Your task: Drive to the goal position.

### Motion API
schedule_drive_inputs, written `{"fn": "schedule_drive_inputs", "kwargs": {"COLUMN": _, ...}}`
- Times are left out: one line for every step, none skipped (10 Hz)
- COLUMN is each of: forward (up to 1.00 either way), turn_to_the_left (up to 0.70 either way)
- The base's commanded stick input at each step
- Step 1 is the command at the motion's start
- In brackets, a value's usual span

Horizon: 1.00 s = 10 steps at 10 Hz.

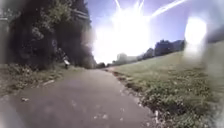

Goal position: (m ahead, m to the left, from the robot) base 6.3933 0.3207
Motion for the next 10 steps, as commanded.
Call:
{"fn": "schedule_drive_inputs", "kwargs": {"forward": 0.45, "turn_to_the_left": 0.00}}
{"fn": "schedule_drive_inputs", "kwargs": {"forward": 0.45, "turn_to_the_left": 0.00}}
{"fn": "schedule_drive_inputs", "kwargs": {"forward": 0.45, "turn_to_the_left": 0.00}}
{"fn": "schedule_drive_inputs", "kwargs": {"forward": 0.45, "turn_to_the_left": 0.00}}
{"fn": "schedule_drive_inputs", "kwargs": {"forward": 0.45, "turn_to_the_left": 0.00}}
{"fn": "schedule_drive_inputs", "kwargs": {"forward": 0.45, "turn_to_the_left": 0.00}}
{"fn": "schedule_drive_inputs", "kwargs": {"forward": 0.45, "turn_to_the_left": 0.00}}
{"fn": "schedule_drive_inputs", "kwargs": {"forward": 0.45, "turn_to_the_left": 0.00}}
{"fn": "schedule_drive_inputs", "kwargs": {"forward": 0.45, "turn_to_the_left": 0.00}}
{"fn": "schedule_drive_inputs", "kwargs": {"forward": 0.45, "turn_to_the_left": 0.00}}
